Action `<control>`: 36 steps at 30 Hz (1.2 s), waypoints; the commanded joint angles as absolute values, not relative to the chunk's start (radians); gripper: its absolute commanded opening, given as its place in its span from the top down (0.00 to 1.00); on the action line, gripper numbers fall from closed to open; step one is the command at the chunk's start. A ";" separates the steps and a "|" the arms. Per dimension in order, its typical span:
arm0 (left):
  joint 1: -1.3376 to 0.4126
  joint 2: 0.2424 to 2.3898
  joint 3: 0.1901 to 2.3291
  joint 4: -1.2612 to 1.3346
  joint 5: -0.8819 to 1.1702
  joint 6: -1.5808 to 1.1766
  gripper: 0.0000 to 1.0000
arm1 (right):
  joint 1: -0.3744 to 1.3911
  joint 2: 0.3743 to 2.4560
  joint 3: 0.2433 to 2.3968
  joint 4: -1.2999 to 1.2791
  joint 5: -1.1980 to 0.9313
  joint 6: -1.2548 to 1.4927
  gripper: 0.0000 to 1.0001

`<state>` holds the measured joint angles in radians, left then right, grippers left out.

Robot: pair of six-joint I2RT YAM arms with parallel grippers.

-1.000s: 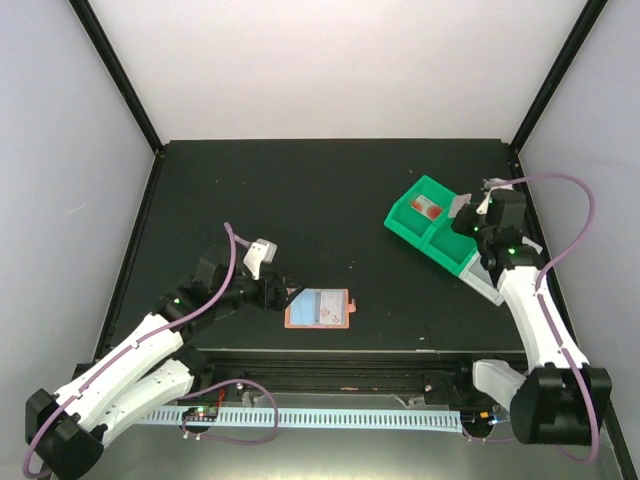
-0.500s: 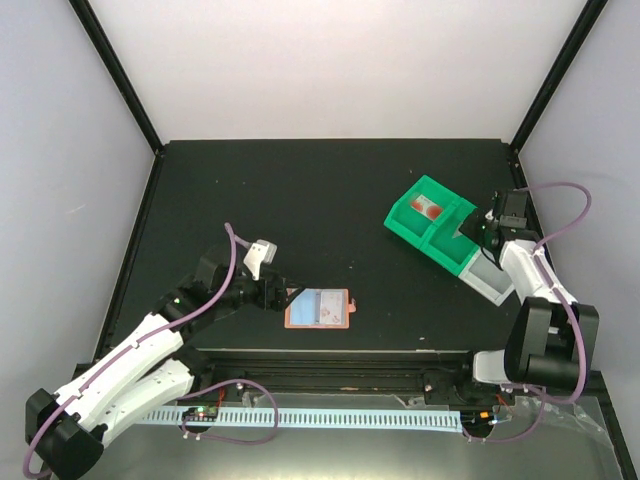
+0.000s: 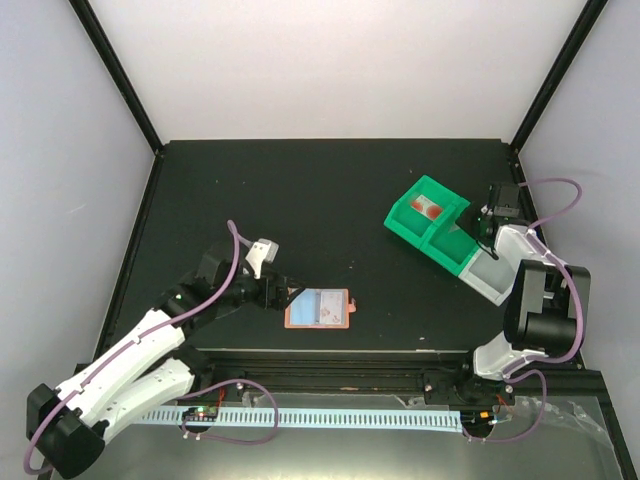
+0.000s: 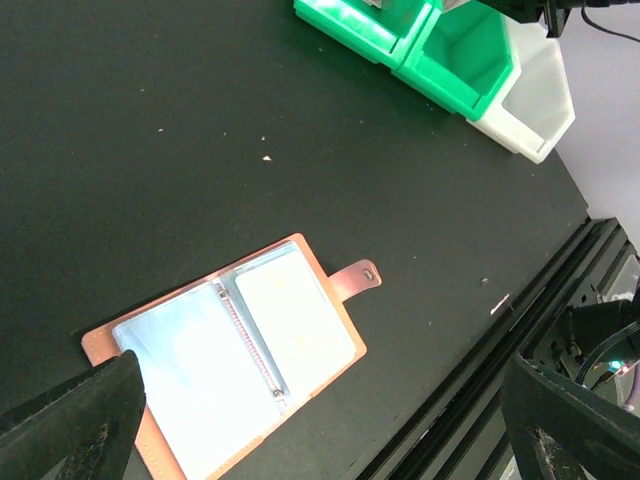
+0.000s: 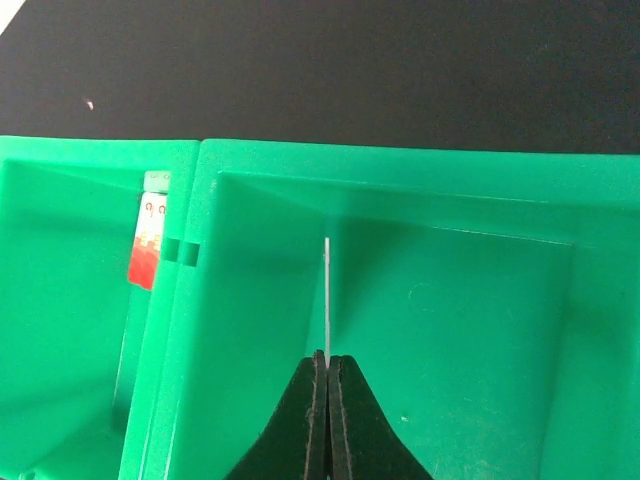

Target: Take the credit cards out of the card holder

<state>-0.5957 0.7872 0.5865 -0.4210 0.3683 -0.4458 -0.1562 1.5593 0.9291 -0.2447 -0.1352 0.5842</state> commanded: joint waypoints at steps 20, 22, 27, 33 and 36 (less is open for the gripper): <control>-0.591 0.831 0.654 -0.464 0.406 -0.422 0.01 | -0.162 1.602 0.996 -0.270 -0.026 0.585 0.80; -0.591 0.831 0.652 -0.464 0.406 -0.423 0.01 | -0.162 1.598 1.008 -0.296 -0.021 0.587 0.76; -0.591 0.842 0.647 -0.461 0.404 -0.437 0.01 | -0.162 1.567 1.023 -0.358 -0.033 0.594 0.72; -0.592 0.874 0.647 -0.455 0.442 -0.442 0.01 | -0.160 1.466 1.005 -0.384 -0.071 0.605 0.66; -0.592 0.895 0.646 -0.454 0.453 -0.445 0.01 | -0.144 1.397 0.982 -0.374 -0.147 0.601 0.65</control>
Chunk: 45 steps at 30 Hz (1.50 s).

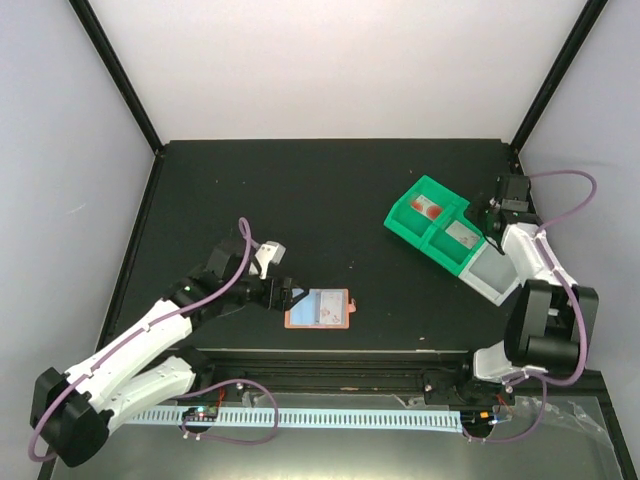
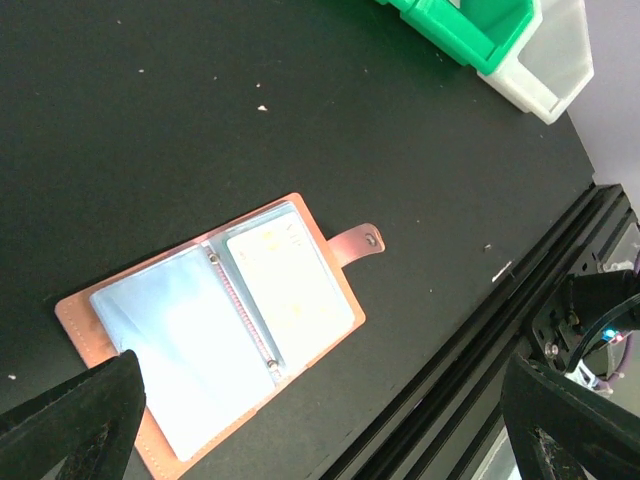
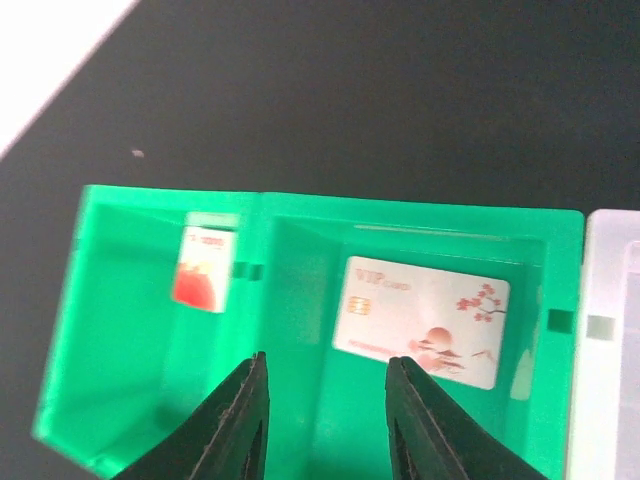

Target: Take the credit cards out of the card holder

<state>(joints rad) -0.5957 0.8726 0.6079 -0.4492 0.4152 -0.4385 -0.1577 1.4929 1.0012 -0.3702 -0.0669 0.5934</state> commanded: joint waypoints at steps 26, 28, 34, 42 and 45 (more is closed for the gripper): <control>-0.590 1.024 0.484 -0.181 0.466 -0.611 0.21 | 0.617 1.107 0.695 -0.243 -0.234 0.797 0.64; -0.589 1.044 0.469 -0.180 0.434 -0.616 0.22 | 0.686 1.130 0.679 -0.205 -0.215 0.817 0.64; -0.585 1.143 0.441 -0.147 0.415 -0.630 0.23 | 0.855 1.242 0.668 -0.124 -0.172 0.876 0.64; -0.578 1.240 0.434 -0.121 0.399 -0.621 0.31 | 0.966 1.405 0.696 -0.081 -0.129 0.907 0.64; -0.577 1.258 0.432 -0.112 0.403 -0.611 0.39 | 0.969 1.451 0.691 -0.087 -0.115 0.911 0.64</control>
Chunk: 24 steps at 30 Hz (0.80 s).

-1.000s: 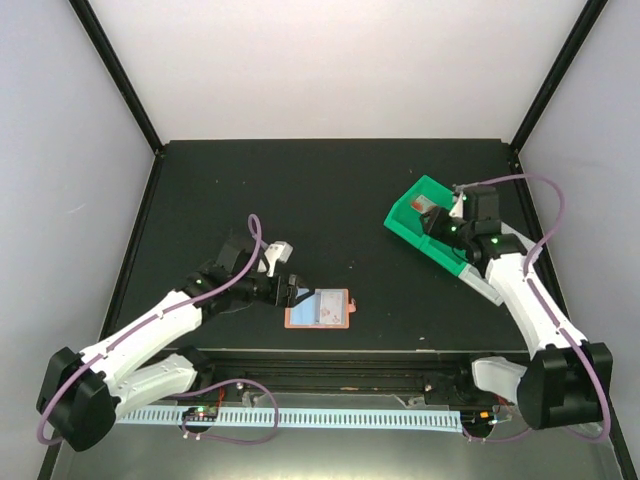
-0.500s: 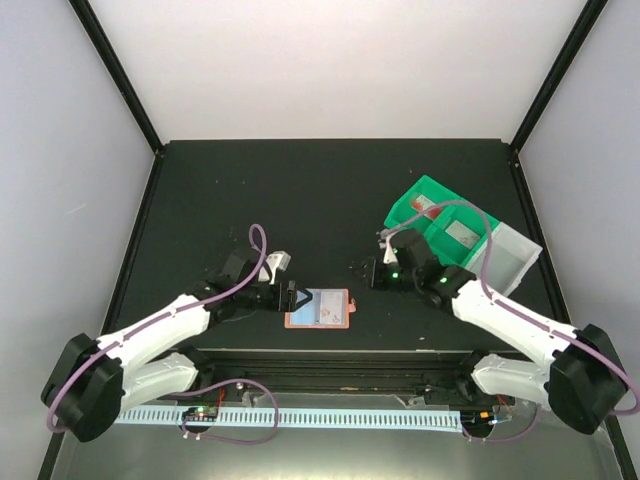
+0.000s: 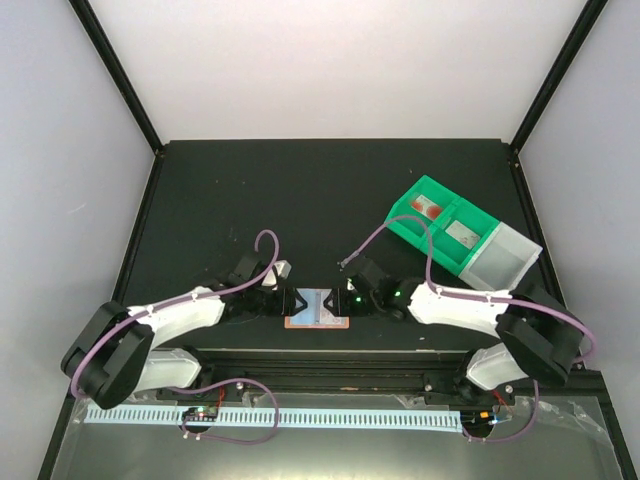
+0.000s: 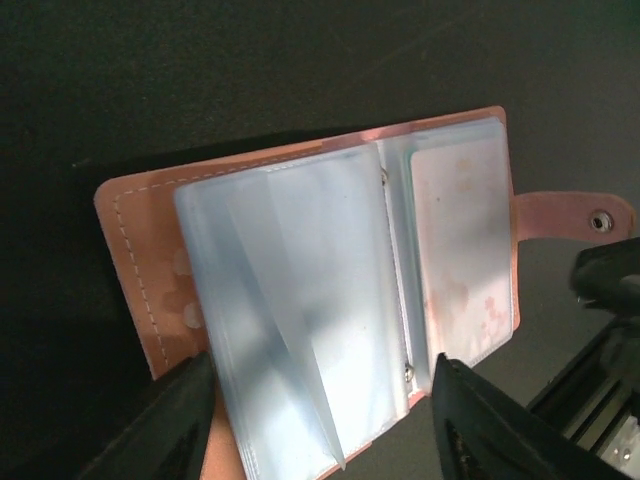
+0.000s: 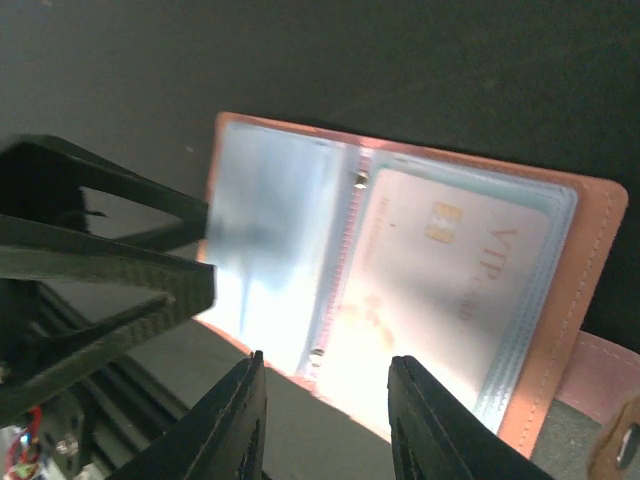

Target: Take the credit cards out of the card holder

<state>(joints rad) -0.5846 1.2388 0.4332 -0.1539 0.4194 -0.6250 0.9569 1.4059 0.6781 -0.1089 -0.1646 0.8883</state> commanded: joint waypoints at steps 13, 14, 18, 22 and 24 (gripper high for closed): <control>-0.577 1.311 0.377 0.013 0.495 -0.674 0.67 | 0.968 1.513 0.644 -0.144 0.008 0.882 0.64; -0.577 1.317 0.374 0.024 0.502 -0.680 0.67 | 0.967 1.505 0.638 -0.149 0.027 0.883 0.64; -0.578 1.334 0.369 0.049 0.527 -0.693 0.68 | 0.968 1.483 0.628 -0.161 0.048 0.884 0.64; -0.578 1.334 0.365 0.050 0.528 -0.696 0.70 | 0.968 1.485 0.621 -0.159 0.043 0.893 0.64; -0.577 1.331 0.365 0.047 0.528 -0.693 0.70 | 0.968 1.483 0.622 -0.168 0.050 0.892 0.64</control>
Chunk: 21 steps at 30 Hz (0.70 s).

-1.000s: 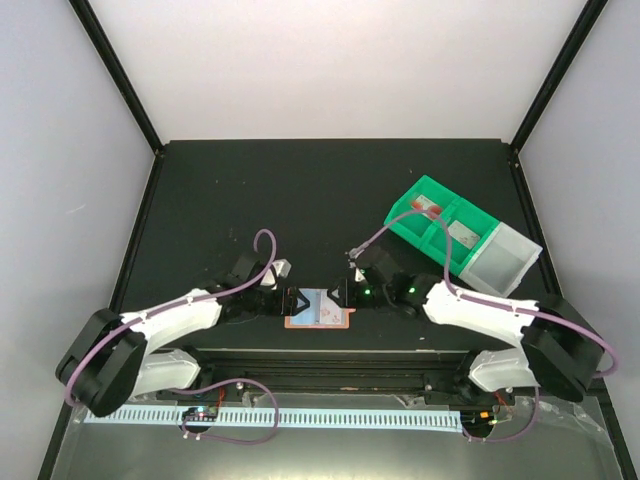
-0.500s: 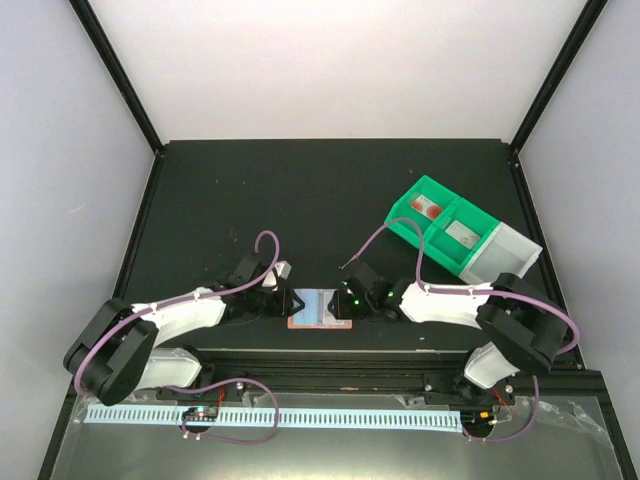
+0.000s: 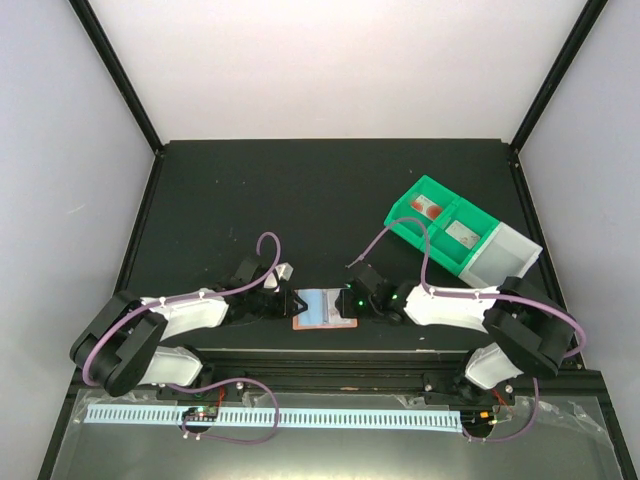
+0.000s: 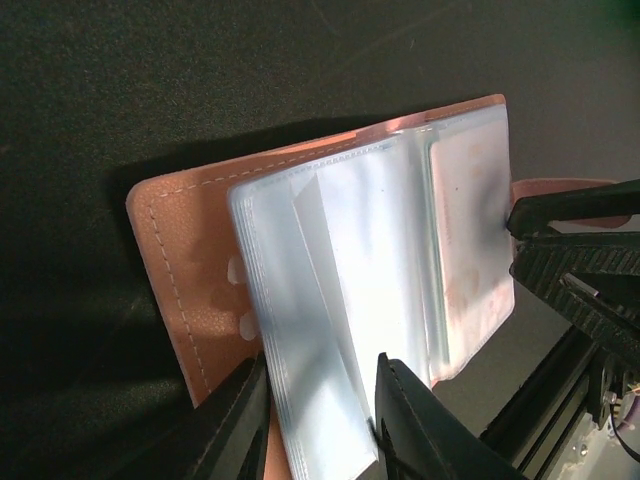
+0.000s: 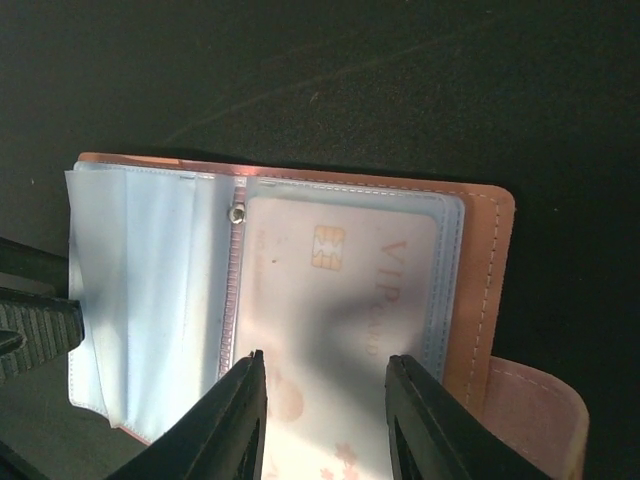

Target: Take the credit cards out of the card holder

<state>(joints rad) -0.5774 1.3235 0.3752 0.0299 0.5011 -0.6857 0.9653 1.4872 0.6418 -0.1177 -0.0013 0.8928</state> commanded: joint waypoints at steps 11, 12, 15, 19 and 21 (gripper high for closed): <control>-0.578 1.313 0.359 0.052 0.523 -0.699 0.70 | 0.971 1.453 0.596 -0.140 0.046 0.897 0.63; -0.578 1.314 0.359 0.053 0.524 -0.699 0.70 | 0.971 1.462 0.595 -0.128 0.032 0.899 0.63; -0.577 1.312 0.358 0.051 0.524 -0.699 0.70 | 0.978 1.471 0.599 -0.113 0.019 0.901 0.63; -0.578 1.311 0.357 0.048 0.526 -0.698 0.70 | 0.980 1.452 0.619 -0.154 0.044 0.888 0.63; -0.577 1.307 0.358 0.045 0.527 -0.697 0.70 | 0.980 1.434 0.633 -0.187 0.067 0.878 0.63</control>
